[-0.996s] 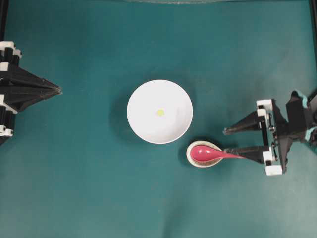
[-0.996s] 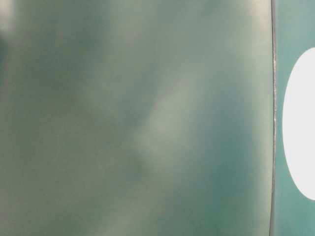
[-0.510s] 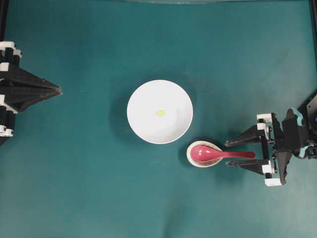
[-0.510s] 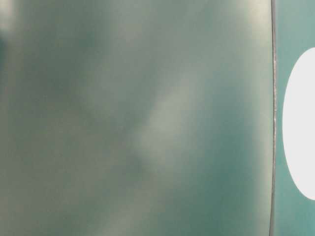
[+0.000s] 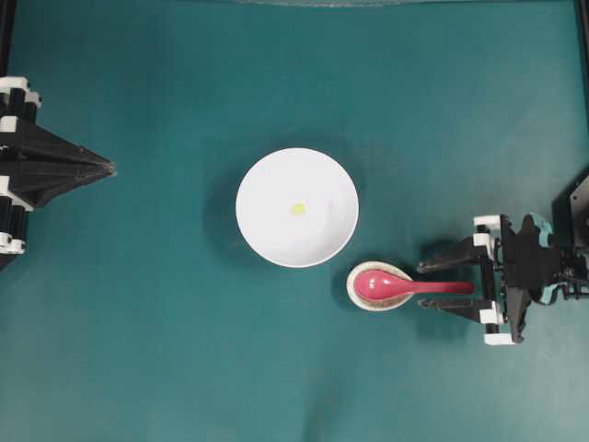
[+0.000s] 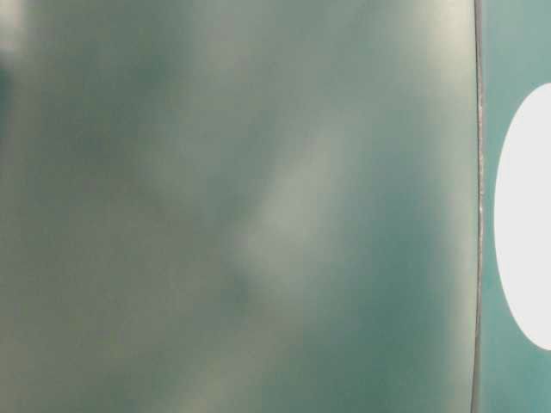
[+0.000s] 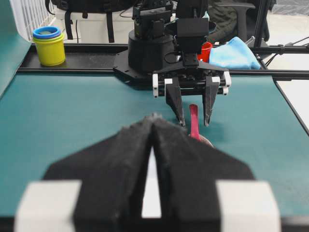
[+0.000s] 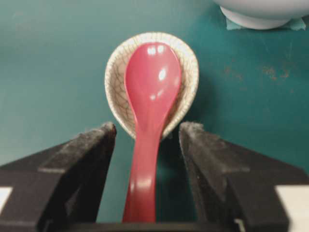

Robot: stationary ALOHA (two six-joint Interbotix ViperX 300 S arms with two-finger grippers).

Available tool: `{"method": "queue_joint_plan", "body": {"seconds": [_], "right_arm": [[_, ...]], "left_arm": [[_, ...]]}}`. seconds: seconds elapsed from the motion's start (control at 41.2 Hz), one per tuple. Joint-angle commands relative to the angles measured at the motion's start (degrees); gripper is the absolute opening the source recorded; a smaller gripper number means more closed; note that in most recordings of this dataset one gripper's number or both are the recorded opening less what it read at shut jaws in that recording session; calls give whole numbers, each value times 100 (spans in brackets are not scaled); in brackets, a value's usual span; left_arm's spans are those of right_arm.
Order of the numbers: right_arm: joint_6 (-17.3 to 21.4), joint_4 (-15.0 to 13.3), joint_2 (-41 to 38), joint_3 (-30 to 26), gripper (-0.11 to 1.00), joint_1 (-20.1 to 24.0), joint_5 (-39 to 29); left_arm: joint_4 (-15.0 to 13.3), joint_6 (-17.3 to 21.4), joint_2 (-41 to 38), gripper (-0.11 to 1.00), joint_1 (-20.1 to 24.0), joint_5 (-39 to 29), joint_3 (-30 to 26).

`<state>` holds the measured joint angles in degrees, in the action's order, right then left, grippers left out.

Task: Scoop the yellow hexagonal prism block from the bowl with a spoon using the right arm.
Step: 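Close the right gripper on the pink spoon handle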

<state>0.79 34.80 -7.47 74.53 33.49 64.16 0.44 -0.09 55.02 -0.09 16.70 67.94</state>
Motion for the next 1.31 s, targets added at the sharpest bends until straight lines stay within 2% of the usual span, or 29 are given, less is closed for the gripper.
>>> {"method": "queue_joint_plan", "body": {"seconds": [0.0,0.292,1.288], "right_arm": [[0,18,26,-35,60,35,79],[141,18,9,35,60,97,44],[141,35,-62,18,54,105,79]], "left_arm": [[18,-9,-53,5,-9,62,-149],[18,-26,-53,5,-9,53,-149],[18,-26,-62,5,-9,26,-141]]}}
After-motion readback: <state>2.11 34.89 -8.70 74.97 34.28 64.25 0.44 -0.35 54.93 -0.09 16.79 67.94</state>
